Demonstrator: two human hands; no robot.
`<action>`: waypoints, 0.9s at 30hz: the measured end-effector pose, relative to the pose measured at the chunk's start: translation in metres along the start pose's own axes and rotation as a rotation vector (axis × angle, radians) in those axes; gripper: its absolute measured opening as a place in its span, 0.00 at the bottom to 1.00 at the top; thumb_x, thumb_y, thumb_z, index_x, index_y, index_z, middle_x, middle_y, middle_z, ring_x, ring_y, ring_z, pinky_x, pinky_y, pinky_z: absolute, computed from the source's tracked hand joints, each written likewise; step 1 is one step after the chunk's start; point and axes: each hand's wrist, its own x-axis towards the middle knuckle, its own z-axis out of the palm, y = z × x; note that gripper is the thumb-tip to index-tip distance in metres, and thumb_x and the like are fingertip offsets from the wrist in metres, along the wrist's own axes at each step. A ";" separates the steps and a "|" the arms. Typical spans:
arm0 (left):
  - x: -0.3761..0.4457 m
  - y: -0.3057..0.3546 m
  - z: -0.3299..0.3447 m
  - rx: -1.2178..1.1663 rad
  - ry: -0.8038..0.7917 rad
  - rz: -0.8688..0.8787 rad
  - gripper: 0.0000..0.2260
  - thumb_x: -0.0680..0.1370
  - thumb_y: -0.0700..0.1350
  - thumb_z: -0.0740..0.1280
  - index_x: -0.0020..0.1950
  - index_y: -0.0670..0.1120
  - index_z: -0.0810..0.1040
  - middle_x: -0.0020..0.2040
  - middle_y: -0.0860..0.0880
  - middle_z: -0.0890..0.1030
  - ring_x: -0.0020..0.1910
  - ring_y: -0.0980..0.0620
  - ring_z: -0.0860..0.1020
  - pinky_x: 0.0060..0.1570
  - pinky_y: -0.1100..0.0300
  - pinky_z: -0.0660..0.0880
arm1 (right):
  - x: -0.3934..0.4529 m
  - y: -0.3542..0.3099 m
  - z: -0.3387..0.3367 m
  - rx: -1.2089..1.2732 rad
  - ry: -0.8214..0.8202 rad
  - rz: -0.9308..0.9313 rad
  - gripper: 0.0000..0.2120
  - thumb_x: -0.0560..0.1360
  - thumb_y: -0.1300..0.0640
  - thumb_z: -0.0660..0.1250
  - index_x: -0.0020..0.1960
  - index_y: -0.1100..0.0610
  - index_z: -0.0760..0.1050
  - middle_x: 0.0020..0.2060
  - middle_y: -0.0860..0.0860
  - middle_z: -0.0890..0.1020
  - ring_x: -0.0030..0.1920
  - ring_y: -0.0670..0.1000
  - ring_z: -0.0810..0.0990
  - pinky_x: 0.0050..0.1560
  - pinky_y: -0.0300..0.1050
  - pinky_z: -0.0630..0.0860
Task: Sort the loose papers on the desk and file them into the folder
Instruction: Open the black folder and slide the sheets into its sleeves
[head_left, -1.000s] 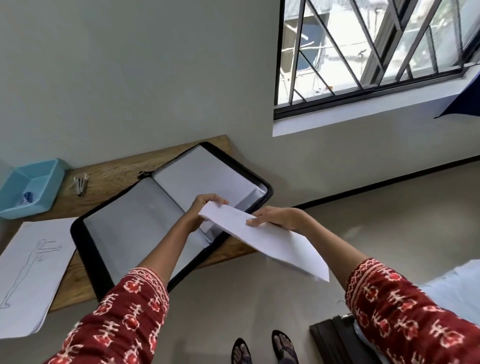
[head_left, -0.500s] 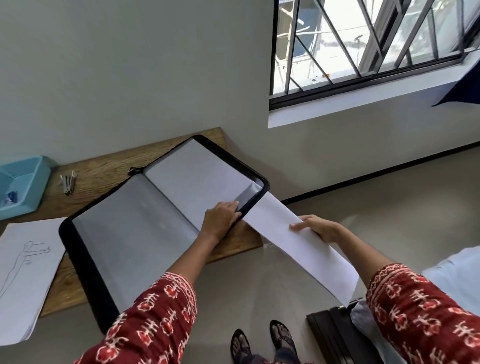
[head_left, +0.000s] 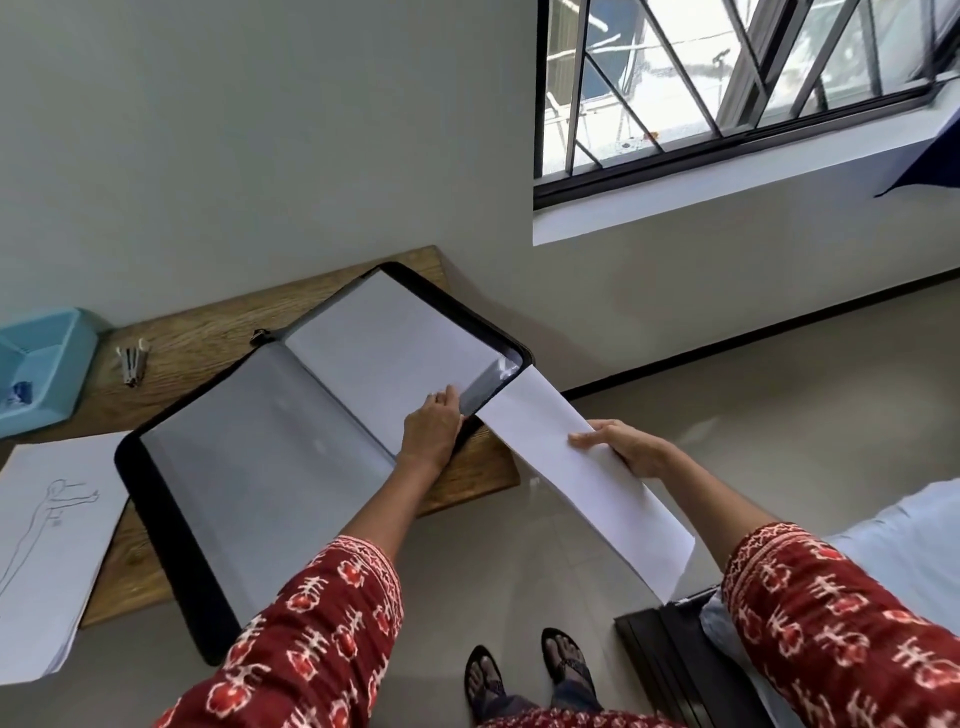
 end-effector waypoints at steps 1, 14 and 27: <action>0.001 0.002 -0.001 0.035 0.002 0.006 0.14 0.81 0.42 0.57 0.67 0.41 0.64 0.59 0.44 0.76 0.57 0.47 0.75 0.45 0.55 0.74 | 0.000 -0.001 0.000 0.000 0.004 0.000 0.26 0.59 0.49 0.78 0.53 0.58 0.79 0.45 0.56 0.84 0.41 0.55 0.83 0.43 0.48 0.80; 0.010 -0.015 -0.025 -0.518 0.157 -0.358 0.09 0.69 0.48 0.76 0.39 0.43 0.81 0.36 0.49 0.82 0.37 0.51 0.79 0.35 0.61 0.71 | 0.010 -0.013 0.007 -0.053 -0.026 -0.014 0.12 0.67 0.56 0.75 0.49 0.57 0.80 0.45 0.56 0.83 0.40 0.54 0.83 0.41 0.46 0.80; 0.023 -0.037 -0.028 -0.479 -0.098 -0.061 0.06 0.74 0.41 0.69 0.48 0.41 0.83 0.46 0.44 0.84 0.42 0.48 0.80 0.45 0.55 0.76 | 0.015 -0.050 0.030 -0.264 -0.192 0.008 0.10 0.73 0.61 0.70 0.54 0.59 0.80 0.44 0.54 0.84 0.41 0.53 0.83 0.42 0.47 0.81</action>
